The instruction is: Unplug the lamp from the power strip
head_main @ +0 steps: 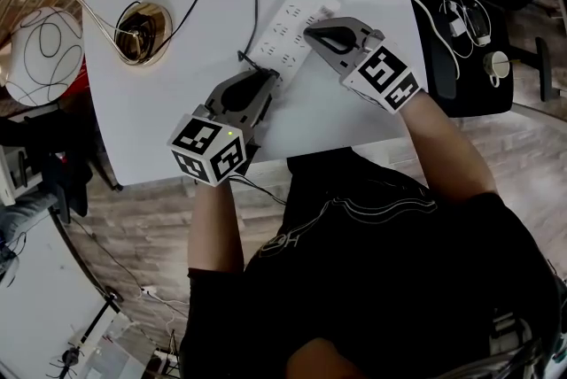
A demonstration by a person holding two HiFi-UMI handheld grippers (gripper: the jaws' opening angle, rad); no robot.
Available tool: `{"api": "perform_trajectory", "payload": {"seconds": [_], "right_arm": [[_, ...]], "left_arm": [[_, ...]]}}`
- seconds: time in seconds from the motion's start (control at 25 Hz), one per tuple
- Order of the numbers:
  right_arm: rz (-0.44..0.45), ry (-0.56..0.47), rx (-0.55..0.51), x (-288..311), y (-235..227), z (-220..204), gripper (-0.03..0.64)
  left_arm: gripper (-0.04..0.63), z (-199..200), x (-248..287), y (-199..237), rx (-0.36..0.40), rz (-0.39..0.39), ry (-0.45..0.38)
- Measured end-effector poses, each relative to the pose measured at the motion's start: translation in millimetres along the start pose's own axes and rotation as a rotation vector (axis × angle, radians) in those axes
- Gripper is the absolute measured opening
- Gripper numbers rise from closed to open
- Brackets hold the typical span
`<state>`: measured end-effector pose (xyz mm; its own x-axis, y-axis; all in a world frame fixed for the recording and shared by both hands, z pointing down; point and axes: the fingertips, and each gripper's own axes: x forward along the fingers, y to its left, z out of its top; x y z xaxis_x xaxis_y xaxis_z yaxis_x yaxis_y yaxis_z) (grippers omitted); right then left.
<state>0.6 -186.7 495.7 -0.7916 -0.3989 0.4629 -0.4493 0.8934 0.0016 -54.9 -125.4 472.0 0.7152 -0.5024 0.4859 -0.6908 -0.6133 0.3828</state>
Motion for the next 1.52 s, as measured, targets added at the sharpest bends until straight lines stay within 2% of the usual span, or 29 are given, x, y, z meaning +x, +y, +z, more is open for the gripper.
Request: {"api": "perform_trajectory", "payload": {"seconds": [0.04, 0.16, 0.2, 0.24, 0.32, 0.44, 0.56, 0.72, 0.84, 0.96, 1.08, 1.16, 1.36, 1.52], "right_arm": [[0.0, 0.003, -0.004, 0, 1, 0, -0.005], [0.007, 0.007, -0.008, 1, 2, 0, -0.005], [0.008, 0.008, -0.007, 1, 2, 0, -0.003], [0.007, 0.007, -0.008, 1, 2, 0, -0.004], [0.005, 0.006, -0.01, 1, 2, 0, -0.005], [0.006, 0.011, 0.003, 1, 1, -1, -0.004], [0.009, 0.012, 0.008, 1, 0, -1, -0.003], [0.013, 0.019, 0.055, -1, 0, -2, -0.003], [0.023, 0.044, 0.057, 0, -1, 1, -0.003], [0.019, -0.011, 0.073, -11, -3, 22, -0.003], [0.029, -0.09, 0.156, -33, -2, 51, -0.003], [0.052, -0.123, 0.176, -49, 5, 69, -0.003], [0.098, -0.183, 0.175, -89, 28, 106, -0.003], [0.141, -0.23, 0.173, -119, 50, 132, -0.003]], "left_arm": [[0.046, -1, 1, -2, 0.088, 0.034, 0.023], [0.046, -3, 3, -13, 0.443, 0.137, 0.115], [0.046, -1, 3, -18, 0.506, 0.145, 0.117], [0.046, 5, 1, -23, 0.519, 0.134, 0.089], [0.046, 30, -4, -30, 0.439, 0.095, -0.001], [0.046, 48, -2, -20, 0.329, 0.055, 0.017], [0.048, 59, -14, -22, 0.188, -0.015, -0.045], [0.049, 60, -25, -20, 0.058, -0.019, -0.093], [0.049, 65, -33, -17, -0.008, 0.007, -0.148], [0.049, 73, -43, -20, -0.056, 0.042, -0.193], [0.049, 82, -55, -35, -0.13, 0.014, -0.234], [0.049, 87, -62, -44, -0.147, 0.01, -0.242], [0.048, 98, -78, -72, -0.078, 0.037, -0.232], [0.048, 103, -97, -89, -0.088, 0.068, -0.233]]}}
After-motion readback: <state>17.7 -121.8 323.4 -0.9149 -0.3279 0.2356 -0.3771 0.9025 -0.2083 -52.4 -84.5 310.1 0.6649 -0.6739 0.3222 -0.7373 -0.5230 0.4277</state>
